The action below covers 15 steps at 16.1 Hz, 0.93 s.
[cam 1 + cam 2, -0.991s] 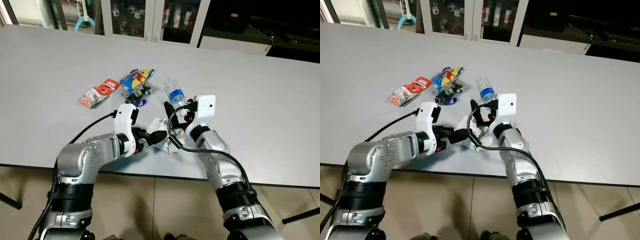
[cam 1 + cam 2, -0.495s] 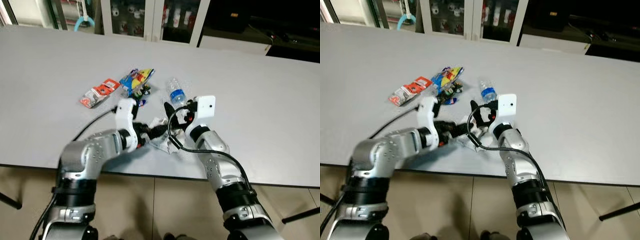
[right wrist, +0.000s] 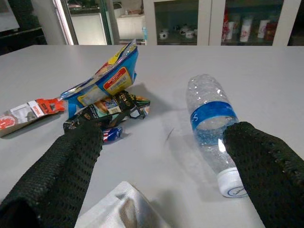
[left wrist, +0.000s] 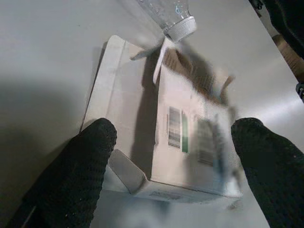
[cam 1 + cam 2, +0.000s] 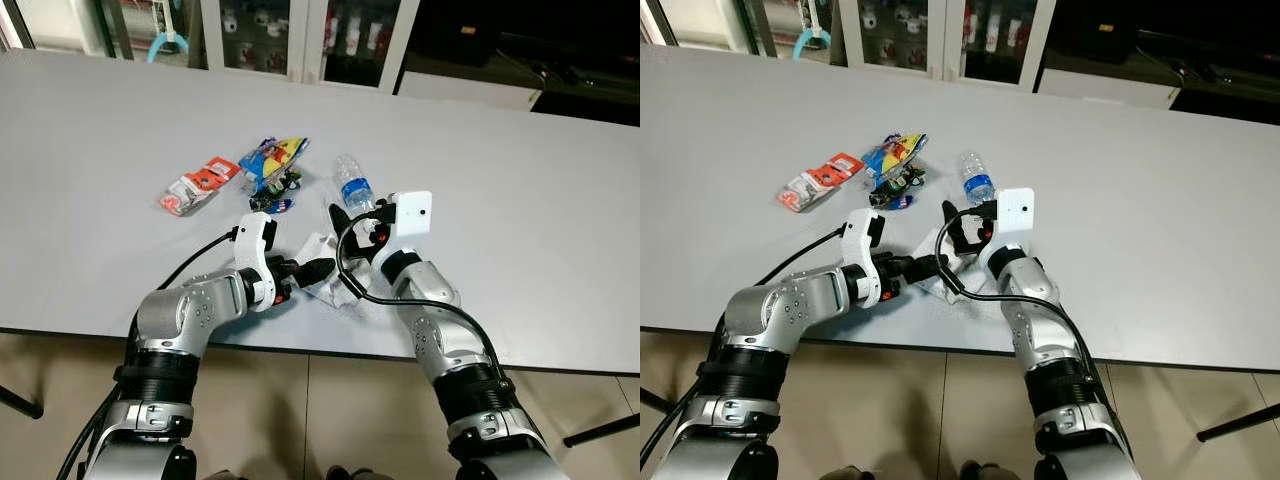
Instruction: Picking trash to rubbish bin
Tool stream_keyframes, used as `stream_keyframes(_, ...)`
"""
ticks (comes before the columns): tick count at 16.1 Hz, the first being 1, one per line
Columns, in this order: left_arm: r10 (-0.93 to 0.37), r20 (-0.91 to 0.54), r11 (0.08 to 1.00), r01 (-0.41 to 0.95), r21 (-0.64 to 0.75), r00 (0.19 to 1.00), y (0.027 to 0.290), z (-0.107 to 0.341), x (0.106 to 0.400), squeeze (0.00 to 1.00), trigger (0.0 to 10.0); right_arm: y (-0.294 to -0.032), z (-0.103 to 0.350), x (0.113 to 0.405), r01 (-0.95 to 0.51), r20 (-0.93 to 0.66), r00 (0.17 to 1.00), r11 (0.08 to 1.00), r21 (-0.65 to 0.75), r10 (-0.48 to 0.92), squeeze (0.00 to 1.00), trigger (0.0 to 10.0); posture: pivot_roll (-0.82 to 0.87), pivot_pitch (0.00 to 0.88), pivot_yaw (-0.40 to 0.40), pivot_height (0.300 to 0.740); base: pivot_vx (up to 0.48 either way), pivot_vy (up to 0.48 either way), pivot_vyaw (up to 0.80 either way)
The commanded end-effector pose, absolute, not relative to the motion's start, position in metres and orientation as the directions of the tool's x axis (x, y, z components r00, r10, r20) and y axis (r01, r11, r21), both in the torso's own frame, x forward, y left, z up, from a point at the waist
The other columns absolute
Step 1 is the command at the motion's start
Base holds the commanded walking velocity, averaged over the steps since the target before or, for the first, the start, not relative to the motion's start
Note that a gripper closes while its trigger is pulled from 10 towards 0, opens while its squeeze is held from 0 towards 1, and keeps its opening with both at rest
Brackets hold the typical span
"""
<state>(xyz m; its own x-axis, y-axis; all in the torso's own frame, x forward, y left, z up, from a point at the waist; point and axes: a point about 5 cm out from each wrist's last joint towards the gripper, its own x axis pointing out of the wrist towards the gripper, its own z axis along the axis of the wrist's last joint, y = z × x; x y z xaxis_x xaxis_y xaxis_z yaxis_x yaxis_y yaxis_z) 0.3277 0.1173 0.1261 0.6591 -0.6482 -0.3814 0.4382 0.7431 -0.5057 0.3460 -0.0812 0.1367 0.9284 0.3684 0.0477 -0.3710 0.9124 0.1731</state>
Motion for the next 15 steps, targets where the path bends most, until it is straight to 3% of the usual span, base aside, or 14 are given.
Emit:
stream_keyframes(1, -0.659, -0.408, 0.74, 0.451, -0.498, 0.631, 0.116, 0.121, 0.325, 0.0, 10.0, -0.086, 0.139, 0.346, -0.367, 0.053, 0.93, 0.914, 0.172, 0.364, 0.0, 10.0, -0.08, 0.087, -0.118, 0.74, 0.0, 0.0, 0.0)
stream_keyframes(6, -0.683, -0.413, 0.728, 0.513, -0.455, 0.603, 0.122, 0.13, 0.313, 0.0, 10.0, -0.086, 0.139, 0.347, -0.369, 0.051, 0.929, 0.913, 0.173, 0.365, 0.0, 10.0, -0.07, 0.087, -0.117, 0.74, 0.0, 0.0, 0.0)
stream_keyframes(13, -0.634, -0.482, 0.774, 0.496, -0.394, 0.605, 0.142, 0.131, 0.295, 0.0, 10.0, -0.086, 0.139, 0.348, -0.372, 0.052, 0.928, 0.912, 0.174, 0.369, 0.0, 10.0, -0.05, 0.087, -0.12, 0.74, 0.0, 0.0, 0.0)
stream_keyframes(15, -0.556, -0.527, 0.831, 0.428, -0.354, 0.643, 0.166, 0.132, 0.285, 0.0, 10.0, -0.084, 0.139, 0.349, -0.377, 0.052, 0.926, 0.91, 0.175, 0.374, 0.0, 10.0, -0.04, 0.089, -0.124, 0.74, 0.0, 0.0, 0.0)
